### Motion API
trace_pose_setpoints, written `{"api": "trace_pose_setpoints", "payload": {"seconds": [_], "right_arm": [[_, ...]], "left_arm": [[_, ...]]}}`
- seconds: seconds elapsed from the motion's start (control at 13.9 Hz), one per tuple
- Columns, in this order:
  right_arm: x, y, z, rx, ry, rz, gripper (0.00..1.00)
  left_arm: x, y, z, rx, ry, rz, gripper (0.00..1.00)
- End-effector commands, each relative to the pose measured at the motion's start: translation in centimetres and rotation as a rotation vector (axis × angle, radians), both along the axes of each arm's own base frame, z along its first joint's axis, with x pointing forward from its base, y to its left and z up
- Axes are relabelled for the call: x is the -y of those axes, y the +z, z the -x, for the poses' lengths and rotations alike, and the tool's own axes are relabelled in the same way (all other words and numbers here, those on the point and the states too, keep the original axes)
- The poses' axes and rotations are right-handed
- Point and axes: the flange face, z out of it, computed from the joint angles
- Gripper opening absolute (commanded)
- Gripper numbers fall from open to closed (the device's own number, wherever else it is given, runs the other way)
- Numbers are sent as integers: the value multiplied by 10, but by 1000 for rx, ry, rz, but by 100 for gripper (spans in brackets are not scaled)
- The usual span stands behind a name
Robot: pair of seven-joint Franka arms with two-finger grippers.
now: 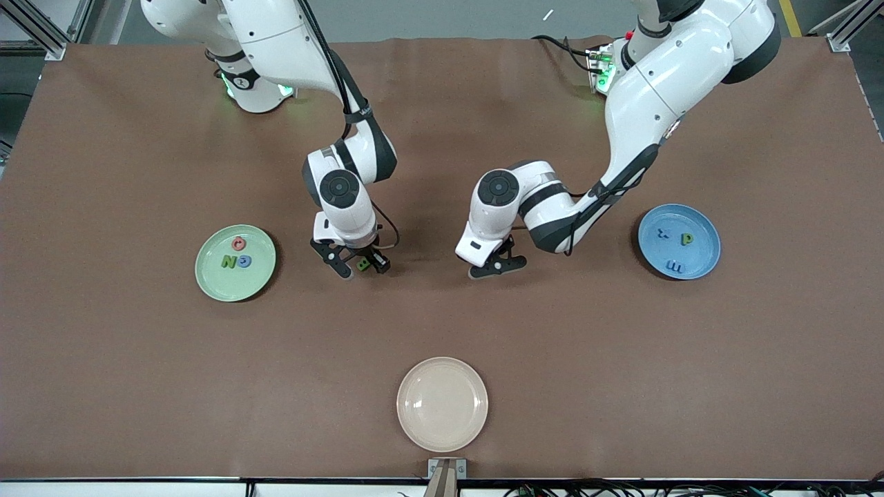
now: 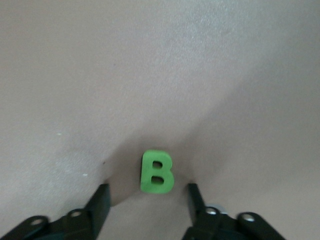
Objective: Sort upper and lower case letters into plates
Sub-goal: 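Grasp the n with the left gripper while the right gripper lowers over the B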
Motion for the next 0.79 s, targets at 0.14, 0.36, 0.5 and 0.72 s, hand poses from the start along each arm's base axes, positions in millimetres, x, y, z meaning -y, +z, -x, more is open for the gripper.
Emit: {"api": "trace_pose_setpoints", "payload": {"seconds": [0.14, 0.36, 0.5, 0.72], "right_arm": [[26, -5, -15, -13, 44, 6, 100], [26, -5, -16, -13, 48, 7, 93], [26, -5, -15, -13, 51, 7, 80], [20, -7, -10, -22, 49, 8, 71]], "left_arm": [[-4, -5, -9, 13, -1, -7, 10], [-13, 5, -19, 28, 1, -18, 9], [-22, 13, -22, 30, -3, -44, 7], [-30, 22, -26, 23, -13, -70, 7]]}}
